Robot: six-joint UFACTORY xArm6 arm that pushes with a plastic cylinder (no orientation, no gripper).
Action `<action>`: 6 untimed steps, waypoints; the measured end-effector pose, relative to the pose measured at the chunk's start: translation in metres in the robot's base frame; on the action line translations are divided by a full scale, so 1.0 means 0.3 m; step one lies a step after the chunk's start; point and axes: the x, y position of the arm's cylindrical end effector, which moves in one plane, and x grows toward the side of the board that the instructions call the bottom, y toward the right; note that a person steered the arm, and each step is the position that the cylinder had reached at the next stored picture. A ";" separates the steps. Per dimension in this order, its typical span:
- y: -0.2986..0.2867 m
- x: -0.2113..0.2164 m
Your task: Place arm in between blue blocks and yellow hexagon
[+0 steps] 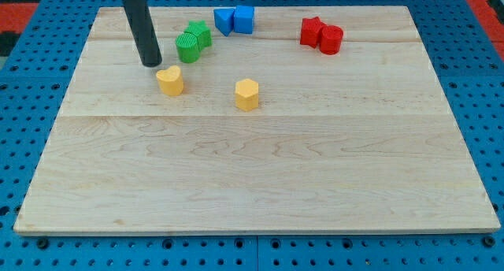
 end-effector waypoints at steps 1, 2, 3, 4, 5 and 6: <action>0.095 0.047; 0.267 0.039; 0.294 -0.026; 0.346 -0.058; 0.506 -0.058; 0.634 -0.098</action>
